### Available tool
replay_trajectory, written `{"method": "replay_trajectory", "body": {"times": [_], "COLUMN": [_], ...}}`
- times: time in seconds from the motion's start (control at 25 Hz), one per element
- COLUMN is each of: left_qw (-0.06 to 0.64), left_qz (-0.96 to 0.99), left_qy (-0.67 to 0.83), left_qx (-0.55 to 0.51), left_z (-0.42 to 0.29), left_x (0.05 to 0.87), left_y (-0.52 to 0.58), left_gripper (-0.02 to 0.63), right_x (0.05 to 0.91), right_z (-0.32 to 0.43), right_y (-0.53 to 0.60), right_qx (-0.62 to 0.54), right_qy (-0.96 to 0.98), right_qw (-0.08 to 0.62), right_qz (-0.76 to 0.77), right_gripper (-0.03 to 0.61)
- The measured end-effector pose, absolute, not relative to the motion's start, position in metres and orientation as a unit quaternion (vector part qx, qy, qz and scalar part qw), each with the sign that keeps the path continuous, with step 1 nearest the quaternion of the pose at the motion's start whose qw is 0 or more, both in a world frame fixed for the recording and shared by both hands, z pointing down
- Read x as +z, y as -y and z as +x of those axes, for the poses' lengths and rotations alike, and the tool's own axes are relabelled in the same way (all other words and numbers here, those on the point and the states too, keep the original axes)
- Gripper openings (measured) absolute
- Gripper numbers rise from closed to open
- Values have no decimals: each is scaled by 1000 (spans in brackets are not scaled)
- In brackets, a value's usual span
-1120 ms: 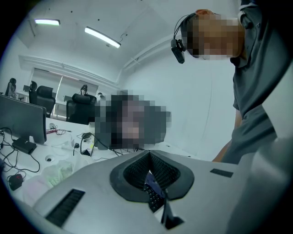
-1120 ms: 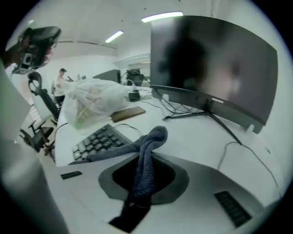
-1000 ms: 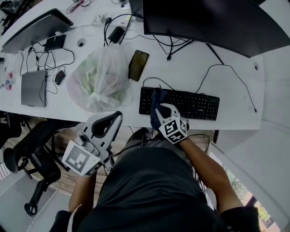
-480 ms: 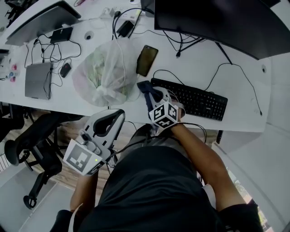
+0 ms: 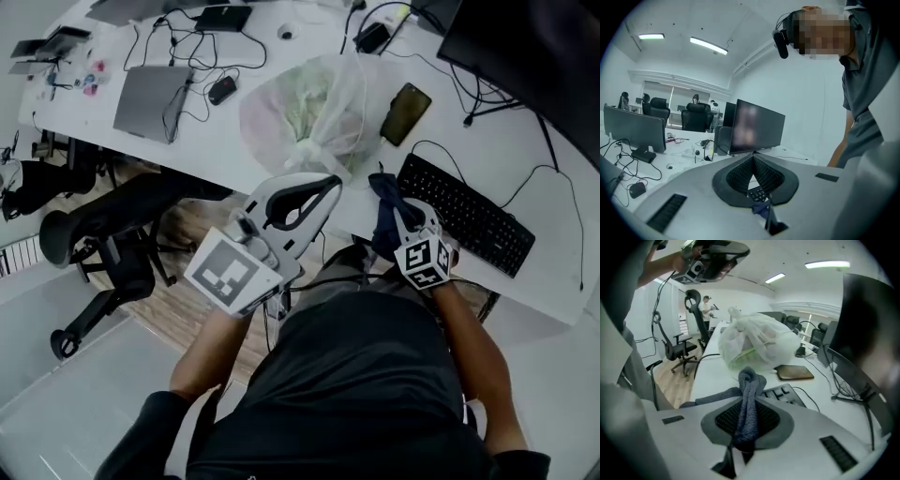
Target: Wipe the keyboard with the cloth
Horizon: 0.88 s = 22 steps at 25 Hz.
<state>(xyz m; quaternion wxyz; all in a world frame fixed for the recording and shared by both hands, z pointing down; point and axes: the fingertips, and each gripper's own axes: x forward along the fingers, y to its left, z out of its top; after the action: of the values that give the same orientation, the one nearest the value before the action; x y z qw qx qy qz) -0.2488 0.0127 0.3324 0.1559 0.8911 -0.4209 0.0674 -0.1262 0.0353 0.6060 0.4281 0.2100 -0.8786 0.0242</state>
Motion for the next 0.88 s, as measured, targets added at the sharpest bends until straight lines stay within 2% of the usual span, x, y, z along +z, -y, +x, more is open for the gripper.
{"method": "replay_trajectory", "body": {"times": [0.24,0.32,0.48,0.72,0.8,0.88], "left_qw": [157,164,171,167,171,175], "left_qz": [882,882,884,888,888,890], "left_qy": [439,439,432,425,423,416], "left_qx": [66,56,54,60,63,62], "left_z": [-267,-266,-264,-262,-258,-252], "left_x": [343,345,347,345,347,348], "left_y": [-20,-22,-26,-24,-24,-23], "left_gripper": [3,3,3,3,3,3], "right_x": [606,610,614,605,612,615], "right_z": [5,-4,-75,-8,-20,-66], "right_y": [44,25,-39,58,39,-12], "right_qx": [67,70,55,36,41,36], "right_qy": [786,793,849,786,793,831], "right_qw": [460,455,446,468,470,460], "right_qz": [408,399,277,401,386,310], "right_gripper": [48,48,44,46,45,44]}}
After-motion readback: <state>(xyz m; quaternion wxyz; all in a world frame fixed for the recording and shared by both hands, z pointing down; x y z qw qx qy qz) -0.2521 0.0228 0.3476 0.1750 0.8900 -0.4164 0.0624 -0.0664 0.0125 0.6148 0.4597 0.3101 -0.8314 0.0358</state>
